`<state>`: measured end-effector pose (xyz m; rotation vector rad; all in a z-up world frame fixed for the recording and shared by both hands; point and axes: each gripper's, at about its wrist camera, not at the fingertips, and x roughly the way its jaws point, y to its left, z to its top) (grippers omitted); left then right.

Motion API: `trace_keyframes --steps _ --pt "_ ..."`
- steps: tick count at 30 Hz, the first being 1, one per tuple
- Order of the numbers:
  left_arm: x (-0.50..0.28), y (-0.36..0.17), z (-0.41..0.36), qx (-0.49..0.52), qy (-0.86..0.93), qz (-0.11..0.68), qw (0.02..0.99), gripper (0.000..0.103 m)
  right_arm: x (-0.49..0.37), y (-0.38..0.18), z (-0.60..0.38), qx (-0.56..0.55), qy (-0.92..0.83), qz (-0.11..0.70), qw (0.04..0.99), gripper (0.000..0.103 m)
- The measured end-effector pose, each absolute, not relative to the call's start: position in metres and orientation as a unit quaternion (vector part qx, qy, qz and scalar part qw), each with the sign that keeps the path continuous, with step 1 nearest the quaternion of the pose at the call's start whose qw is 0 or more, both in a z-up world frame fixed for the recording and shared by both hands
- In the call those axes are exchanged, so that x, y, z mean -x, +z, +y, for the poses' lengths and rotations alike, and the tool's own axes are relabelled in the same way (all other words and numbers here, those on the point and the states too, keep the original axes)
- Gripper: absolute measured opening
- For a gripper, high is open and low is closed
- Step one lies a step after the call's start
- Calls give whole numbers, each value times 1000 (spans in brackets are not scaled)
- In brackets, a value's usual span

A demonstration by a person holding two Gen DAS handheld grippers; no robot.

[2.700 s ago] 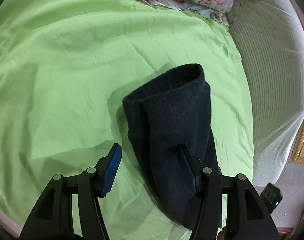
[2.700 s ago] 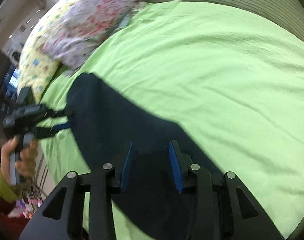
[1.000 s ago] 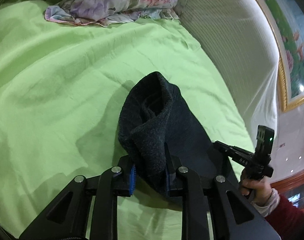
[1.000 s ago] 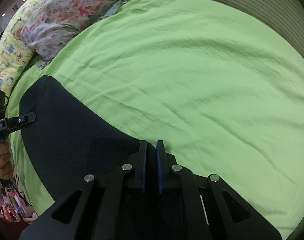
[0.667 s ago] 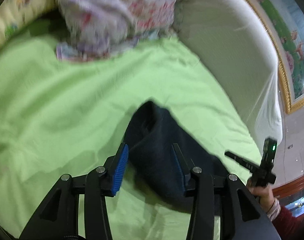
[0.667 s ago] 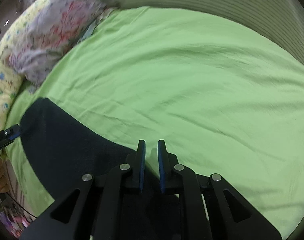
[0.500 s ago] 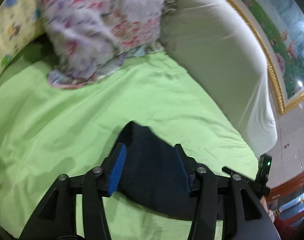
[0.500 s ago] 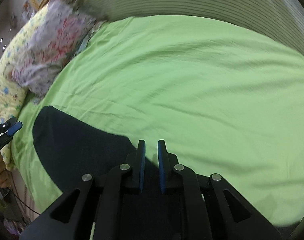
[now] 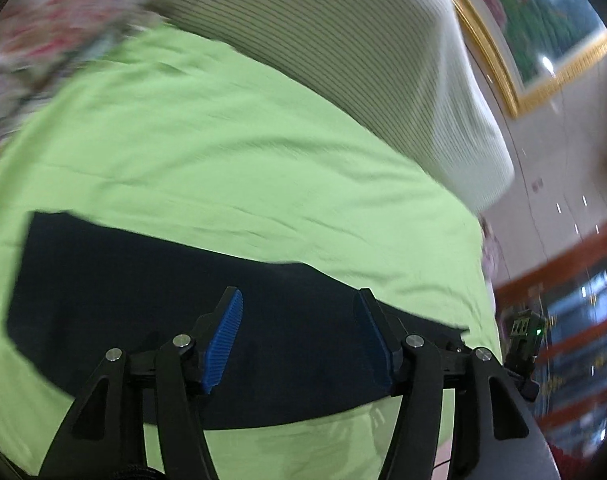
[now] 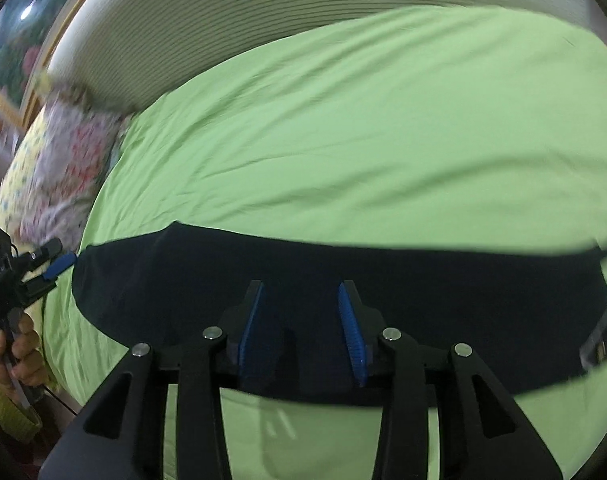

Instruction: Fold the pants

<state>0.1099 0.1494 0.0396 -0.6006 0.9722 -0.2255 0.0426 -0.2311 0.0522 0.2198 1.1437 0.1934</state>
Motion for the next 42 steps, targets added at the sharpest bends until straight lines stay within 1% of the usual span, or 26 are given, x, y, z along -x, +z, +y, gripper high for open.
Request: trace_keyframes --steps 2,6,8,12,14,16,18,24,30,33,36,37,38,39,40,42 --pt "-120 39 129 272 -125 470 830 63 -31 54 -251 -122 67 535 833 40" --pt "-143 37 84 252 -167 490 818 64 -5 55 -289 -157 20 525 836 40" --pt "-153 37 61 240 -188 500 810 68 8 54 -307 -174 -3 521 836 41" --pt "-171 35 12 210 -227 522 795 69 26 50 -337 -210 -42 517 829 44" --pt "-180 34 -13 193 -243 533 787 69 32 47 -349 -224 -60 514 826 46" --pt "-188 31 -38 174 -262 545 777 70 37 46 -359 -236 -74 509 825 57" --pt "-197 29 -65 149 -279 557 768 72 41 46 -367 -254 -83 499 825 59" --pt "-224 20 -134 92 -335 586 732 72 47 40 -387 -289 -113 484 818 61" --pt "-242 5 -190 38 -373 611 697 73 49 25 -415 -363 -133 463 798 62" --pt "-251 -4 -220 9 -396 624 674 73 44 20 -417 -379 -132 452 797 64" --pt "-259 -12 -241 -10 -407 636 655 73 39 17 -416 -392 -131 437 799 64" --pt "-262 -16 -251 -15 -414 640 648 73 38 17 -415 -395 -129 434 799 63" --pt "-263 -18 -256 -19 -417 640 645 73 37 16 -416 -395 -126 432 801 58" --pt "-265 -20 -263 -24 -419 642 642 73 36 15 -417 -396 -121 431 802 36" --pt "-268 -24 -274 -30 -422 644 637 73 35 13 -420 -398 -118 434 799 17" --pt "-272 -29 -287 -33 -427 649 629 73 40 7 -430 -420 -109 431 791 13"
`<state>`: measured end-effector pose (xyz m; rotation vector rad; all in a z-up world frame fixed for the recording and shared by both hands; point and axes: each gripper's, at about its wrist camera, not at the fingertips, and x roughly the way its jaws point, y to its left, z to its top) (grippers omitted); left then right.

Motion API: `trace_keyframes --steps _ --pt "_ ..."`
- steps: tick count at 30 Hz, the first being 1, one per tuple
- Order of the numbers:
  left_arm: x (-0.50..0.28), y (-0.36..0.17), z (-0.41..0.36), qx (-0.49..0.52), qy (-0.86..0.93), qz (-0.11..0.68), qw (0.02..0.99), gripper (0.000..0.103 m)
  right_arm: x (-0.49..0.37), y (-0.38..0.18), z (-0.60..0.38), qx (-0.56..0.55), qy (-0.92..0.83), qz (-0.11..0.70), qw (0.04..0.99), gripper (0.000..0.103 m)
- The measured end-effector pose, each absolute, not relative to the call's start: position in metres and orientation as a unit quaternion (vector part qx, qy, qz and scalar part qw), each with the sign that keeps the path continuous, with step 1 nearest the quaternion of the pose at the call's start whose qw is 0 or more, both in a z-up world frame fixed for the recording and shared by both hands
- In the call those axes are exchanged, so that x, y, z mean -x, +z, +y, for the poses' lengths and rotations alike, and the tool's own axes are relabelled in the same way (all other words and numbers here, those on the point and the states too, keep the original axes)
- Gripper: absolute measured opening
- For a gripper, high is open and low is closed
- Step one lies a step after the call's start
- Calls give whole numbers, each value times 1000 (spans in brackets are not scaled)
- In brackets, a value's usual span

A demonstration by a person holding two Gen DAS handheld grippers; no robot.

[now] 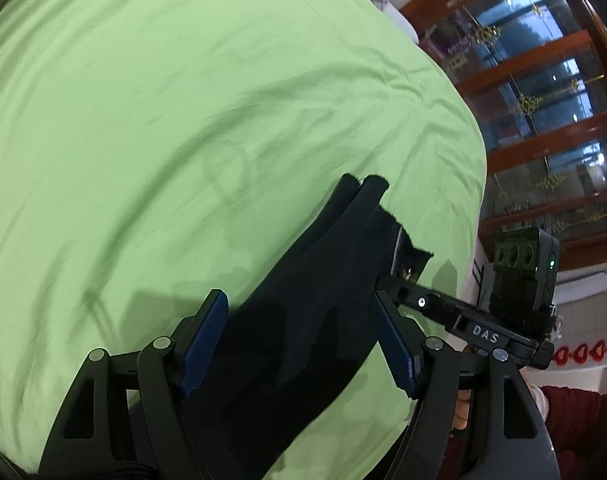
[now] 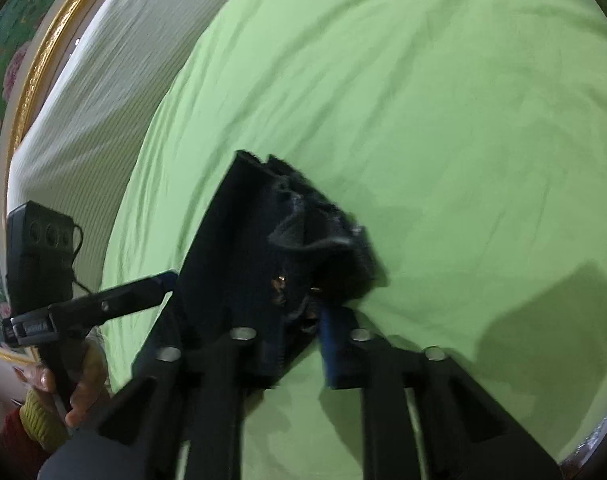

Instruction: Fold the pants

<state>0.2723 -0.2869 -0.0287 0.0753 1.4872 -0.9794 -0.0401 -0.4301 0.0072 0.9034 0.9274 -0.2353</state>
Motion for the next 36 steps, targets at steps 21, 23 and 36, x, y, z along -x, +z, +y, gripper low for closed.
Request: trace_keyframes --steps 21,23,36 --pt "-272 -45 -388 -92 -498 630 589 15 55 15 -448 -414 -58 408 812 11" --pt "-274 -34 -379 -77 -500 623 597 14 52 22 -446 -405 -48 404 819 11" --pt "-275 58 -269 17 -494 556 668 14 14 88 -386 -352 126 374 849 11"
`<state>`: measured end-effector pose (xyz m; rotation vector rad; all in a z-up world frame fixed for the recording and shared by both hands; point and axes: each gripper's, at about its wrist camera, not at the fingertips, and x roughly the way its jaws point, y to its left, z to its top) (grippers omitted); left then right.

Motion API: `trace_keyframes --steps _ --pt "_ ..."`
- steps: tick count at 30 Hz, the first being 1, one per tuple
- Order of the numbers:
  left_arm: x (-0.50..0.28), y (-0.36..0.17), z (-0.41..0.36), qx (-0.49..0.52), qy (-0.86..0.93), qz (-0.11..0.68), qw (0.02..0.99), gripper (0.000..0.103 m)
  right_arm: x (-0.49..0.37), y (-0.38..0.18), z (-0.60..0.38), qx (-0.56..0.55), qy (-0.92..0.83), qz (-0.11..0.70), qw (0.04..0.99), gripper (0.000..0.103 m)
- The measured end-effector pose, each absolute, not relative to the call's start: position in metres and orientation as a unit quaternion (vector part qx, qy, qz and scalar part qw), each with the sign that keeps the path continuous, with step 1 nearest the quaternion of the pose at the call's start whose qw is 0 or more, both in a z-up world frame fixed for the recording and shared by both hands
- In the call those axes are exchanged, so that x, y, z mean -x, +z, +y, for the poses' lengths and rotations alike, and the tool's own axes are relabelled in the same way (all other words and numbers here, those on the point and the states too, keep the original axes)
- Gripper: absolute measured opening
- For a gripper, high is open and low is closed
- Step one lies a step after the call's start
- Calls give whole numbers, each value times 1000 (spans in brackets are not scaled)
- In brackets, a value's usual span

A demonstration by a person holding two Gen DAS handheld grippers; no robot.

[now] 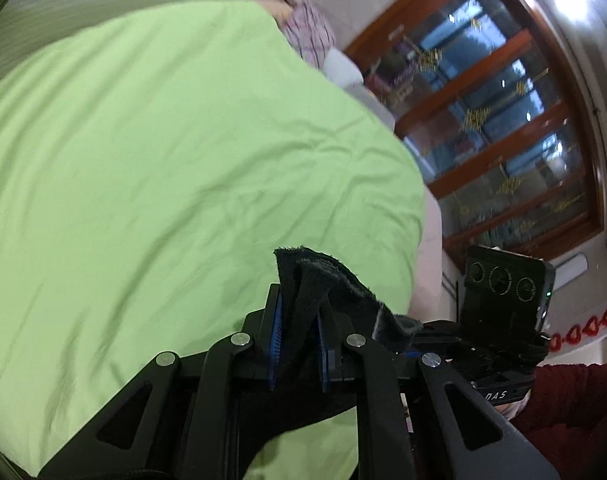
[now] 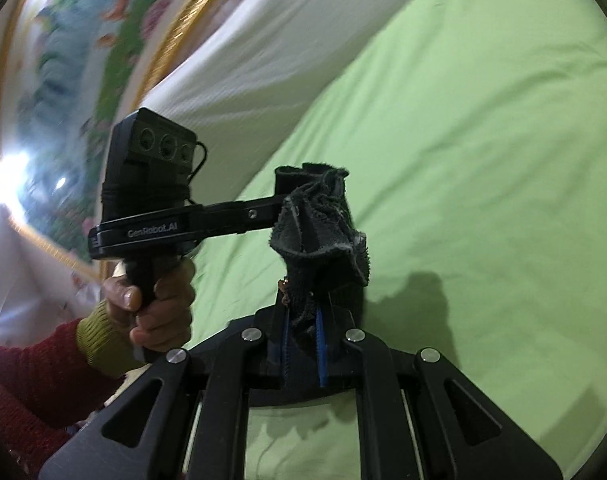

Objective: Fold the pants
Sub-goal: 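Lift the hem end with the right gripper and fold it toward the left gripper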

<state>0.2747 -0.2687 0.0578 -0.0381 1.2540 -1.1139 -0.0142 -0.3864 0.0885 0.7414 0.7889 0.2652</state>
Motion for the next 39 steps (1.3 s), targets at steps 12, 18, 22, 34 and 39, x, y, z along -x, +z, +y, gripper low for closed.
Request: trace_keyframes --steps 12,18,22,34,39 --pt "-247 61 -158 111 -428 539 717 11 -19 78 -305 -309 225 436 815 12" --pt "-234 28 -129 139 -386 554 724 11 -32 51 -276 -280 249 483 791 12" --pt "-226 7 -107 161 -360 562 727 11 -37 35 -262 -260 249 510 781 12" --pt "-210 -28 -68 206 -299 577 732 11 -58 14 -222 -201 239 550 774 15" --pt "-204 -39 -59 218 -281 583 731 14 -61 8 -207 -179 237 565 770 17"
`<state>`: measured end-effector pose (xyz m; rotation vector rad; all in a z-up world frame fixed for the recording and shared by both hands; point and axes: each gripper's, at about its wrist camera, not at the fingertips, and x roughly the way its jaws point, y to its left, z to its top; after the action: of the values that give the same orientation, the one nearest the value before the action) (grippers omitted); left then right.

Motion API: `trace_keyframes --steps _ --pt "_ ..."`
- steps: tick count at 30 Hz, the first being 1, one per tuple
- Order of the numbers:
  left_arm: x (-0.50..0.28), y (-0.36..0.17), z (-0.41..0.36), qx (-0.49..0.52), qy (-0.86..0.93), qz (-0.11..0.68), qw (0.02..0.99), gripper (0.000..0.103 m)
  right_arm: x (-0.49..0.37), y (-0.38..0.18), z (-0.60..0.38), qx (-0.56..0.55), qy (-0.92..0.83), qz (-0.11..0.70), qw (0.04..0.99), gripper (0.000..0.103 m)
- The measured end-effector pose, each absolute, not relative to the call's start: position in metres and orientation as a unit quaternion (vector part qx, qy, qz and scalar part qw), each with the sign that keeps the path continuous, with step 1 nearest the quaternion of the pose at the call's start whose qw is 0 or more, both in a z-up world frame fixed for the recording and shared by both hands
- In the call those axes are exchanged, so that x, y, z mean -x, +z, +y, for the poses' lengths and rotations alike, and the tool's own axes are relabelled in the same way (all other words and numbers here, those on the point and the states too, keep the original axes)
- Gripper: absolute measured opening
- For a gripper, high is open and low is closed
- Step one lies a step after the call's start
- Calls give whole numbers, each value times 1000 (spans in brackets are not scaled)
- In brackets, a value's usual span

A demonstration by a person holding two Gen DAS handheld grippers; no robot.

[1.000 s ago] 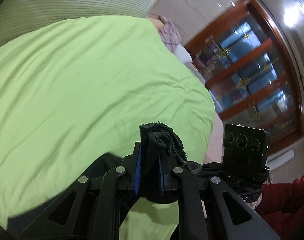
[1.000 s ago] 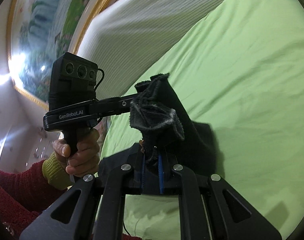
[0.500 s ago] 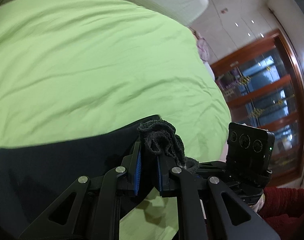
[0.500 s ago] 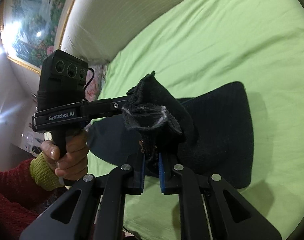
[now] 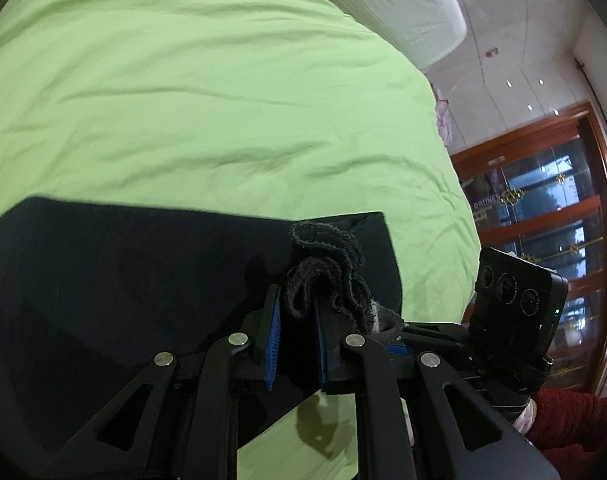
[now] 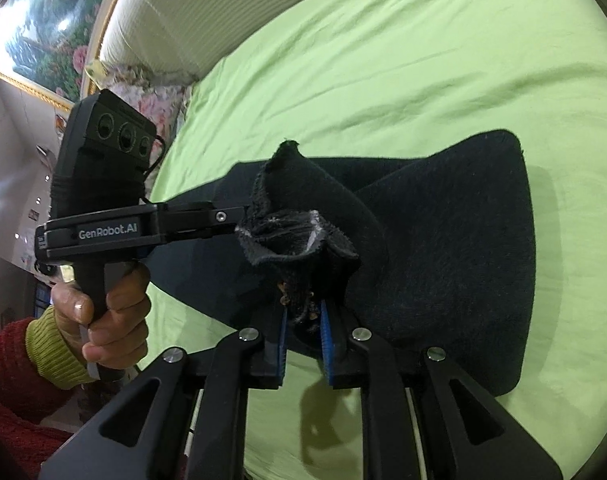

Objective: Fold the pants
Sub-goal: 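Lift the hem end with the right gripper and fold it toward the left gripper, then open both grippers and release the folded navy pants onto the sheet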

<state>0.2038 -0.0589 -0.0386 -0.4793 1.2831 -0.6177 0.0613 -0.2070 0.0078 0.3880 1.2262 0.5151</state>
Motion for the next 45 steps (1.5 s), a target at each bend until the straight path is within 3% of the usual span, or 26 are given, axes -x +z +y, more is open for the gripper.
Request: trace_keyframes --steps 2,4,9,13,27,32,45 --pt "-201 -42 -54 226 -272 586 729 15 -64 6 -201 -175 236 571 767 19" --pt "-198 -44 -47 240 -262 585 729 15 -68 4 -196 -176 239 576 762 35" --pt "-189 -46 -29 264 -237 579 734 24 -67 5 -179 -151 259 579 758 49" --pt "-180 -43 -11 292 -217 567 739 33 -68 8 -166 -143 278 583 750 49" --pt "-135 -27 52 360 -131 518 765 50 -73 27 -144 -134 317 574 743 49" --pt "-110 -22 79 382 -78 500 774 61 -78 32 -132 -129 332 570 741 49" --pt "-38 -17 150 442 33 451 774 64 -106 39 -83 -83 368 571 729 51"
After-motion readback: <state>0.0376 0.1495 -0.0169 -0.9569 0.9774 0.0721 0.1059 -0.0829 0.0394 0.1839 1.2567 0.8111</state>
